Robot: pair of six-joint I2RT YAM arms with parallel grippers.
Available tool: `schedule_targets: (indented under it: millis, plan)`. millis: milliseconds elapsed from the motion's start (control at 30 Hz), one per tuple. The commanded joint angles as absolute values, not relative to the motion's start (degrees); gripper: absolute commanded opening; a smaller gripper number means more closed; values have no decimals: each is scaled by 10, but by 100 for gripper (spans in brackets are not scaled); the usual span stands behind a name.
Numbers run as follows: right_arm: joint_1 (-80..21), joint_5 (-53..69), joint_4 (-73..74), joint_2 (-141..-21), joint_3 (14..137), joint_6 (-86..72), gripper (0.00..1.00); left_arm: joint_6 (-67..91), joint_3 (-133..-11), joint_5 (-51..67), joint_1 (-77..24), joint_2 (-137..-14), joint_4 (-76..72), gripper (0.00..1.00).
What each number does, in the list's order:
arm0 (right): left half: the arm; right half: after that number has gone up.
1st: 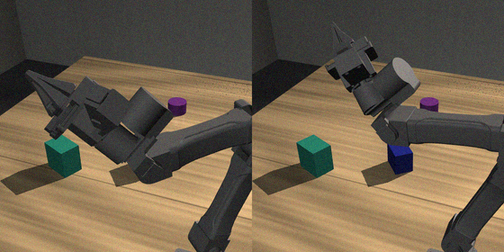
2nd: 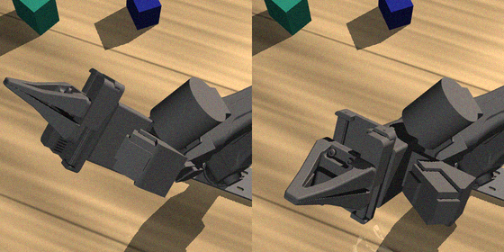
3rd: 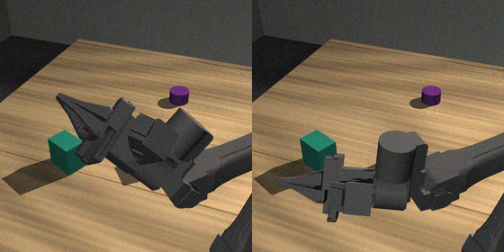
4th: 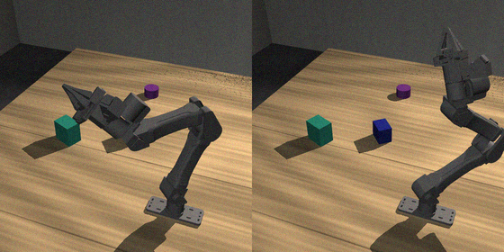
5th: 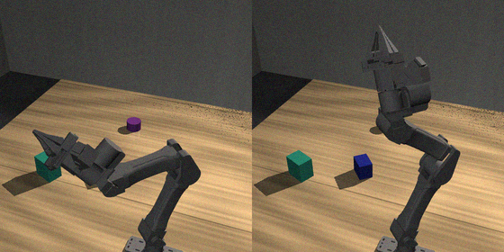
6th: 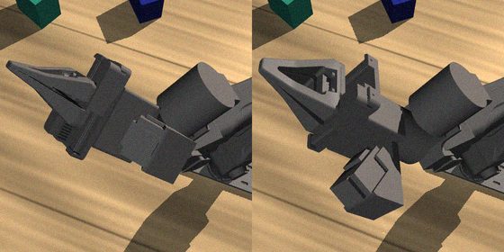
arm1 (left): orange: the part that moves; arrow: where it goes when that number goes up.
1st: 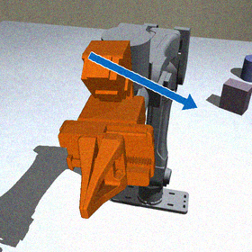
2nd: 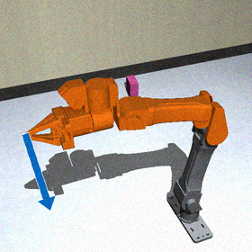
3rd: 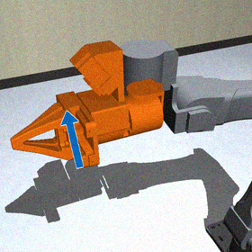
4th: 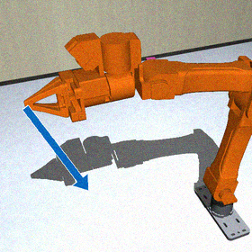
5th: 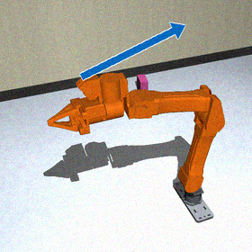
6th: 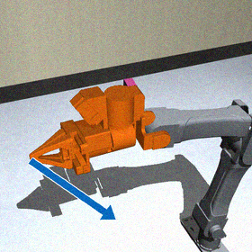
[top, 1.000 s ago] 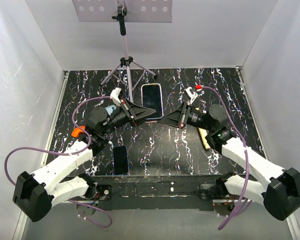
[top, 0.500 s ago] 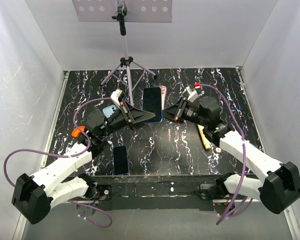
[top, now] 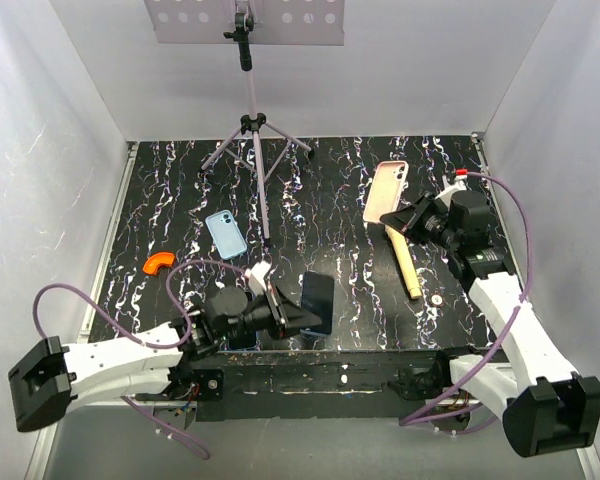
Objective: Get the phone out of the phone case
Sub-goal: Place the phone at the center of the board.
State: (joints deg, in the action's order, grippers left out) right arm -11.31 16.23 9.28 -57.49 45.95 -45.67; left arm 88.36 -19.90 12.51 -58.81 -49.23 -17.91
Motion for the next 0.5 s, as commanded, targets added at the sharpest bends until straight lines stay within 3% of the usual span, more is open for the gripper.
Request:
schedule_targets:
  millis: [0, 167, 467]
  plan:
    - [-114, 211, 74, -535, 451, -438, 1, 918, -144, -114, -697, -496, -181, 0]
    - [-114, 234, 53, -509, 397, -473, 1, 944, -107, -176, -734, -593, -320, 0]
    - [-115, 256, 40, -470, 345, -503, 1, 1007, -151, -209, -760, -653, -190, 0]
